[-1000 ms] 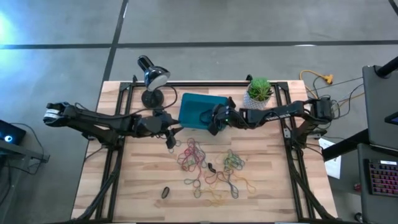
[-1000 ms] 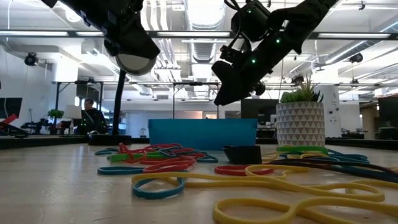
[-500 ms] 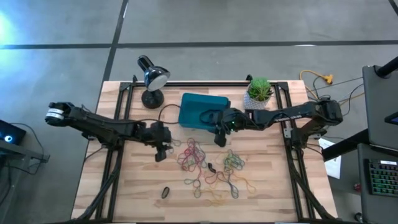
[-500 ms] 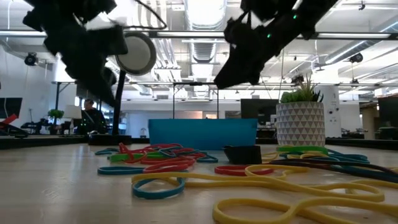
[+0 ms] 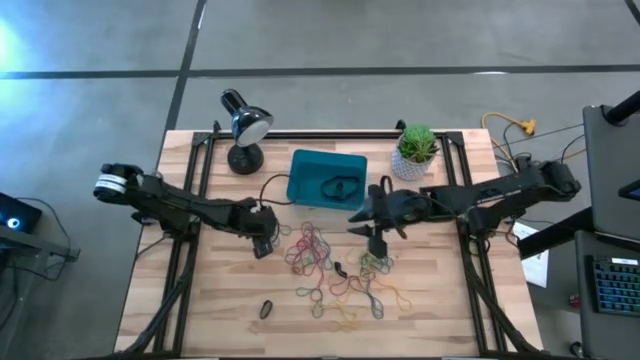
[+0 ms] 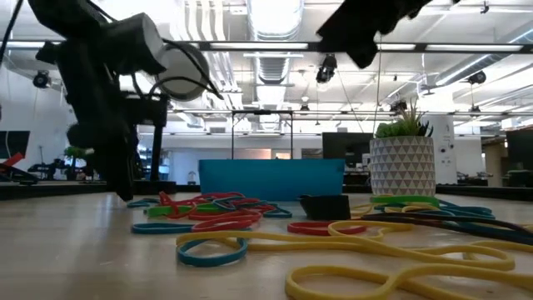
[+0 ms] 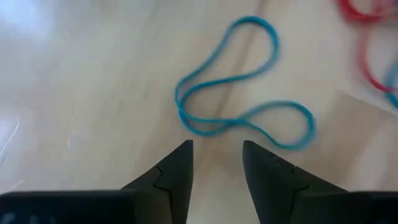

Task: Pick and place rubber bands into bin
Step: Put the blue rubber band into the blue bin

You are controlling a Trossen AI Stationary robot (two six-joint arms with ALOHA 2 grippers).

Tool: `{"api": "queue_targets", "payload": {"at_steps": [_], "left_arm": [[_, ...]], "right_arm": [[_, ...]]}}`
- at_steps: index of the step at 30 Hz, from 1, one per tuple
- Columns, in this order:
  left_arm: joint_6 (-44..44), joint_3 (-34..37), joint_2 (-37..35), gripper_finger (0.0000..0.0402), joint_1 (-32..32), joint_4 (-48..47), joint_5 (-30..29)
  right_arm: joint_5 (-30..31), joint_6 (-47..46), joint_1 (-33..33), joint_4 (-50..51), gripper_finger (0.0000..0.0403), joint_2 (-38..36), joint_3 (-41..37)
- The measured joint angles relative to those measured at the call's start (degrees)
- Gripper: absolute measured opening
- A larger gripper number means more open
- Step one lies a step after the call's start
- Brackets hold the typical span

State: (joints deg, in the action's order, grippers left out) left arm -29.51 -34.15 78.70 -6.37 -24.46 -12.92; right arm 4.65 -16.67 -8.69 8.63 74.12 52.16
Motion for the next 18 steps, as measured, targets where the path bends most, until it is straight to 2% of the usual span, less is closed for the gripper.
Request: {"api": "queue_targets", "payload": {"at_steps": [5, 9, 18], "left_arm": [[-0.21, 0.09, 0.09, 0.0123, 0.04, -0.11, -3.49], [-0.18, 0.47, -1.72, 0.0123, 0.81, 0.75, -3.41], [0.99, 4.22, -7.94, 0.0123, 5.73, 3.72, 4.17]], "right_arm": [[2.18, -1.59, -3.05, 0.22, 0.0107, -2.66, -0.11], [4.54, -2.33, -4.97, 1.81, 0.0100, -3.67, -0.20], [4.96, -4.37, -7.31, 3.10, 0.0095, -3.62, -0.26]]}}
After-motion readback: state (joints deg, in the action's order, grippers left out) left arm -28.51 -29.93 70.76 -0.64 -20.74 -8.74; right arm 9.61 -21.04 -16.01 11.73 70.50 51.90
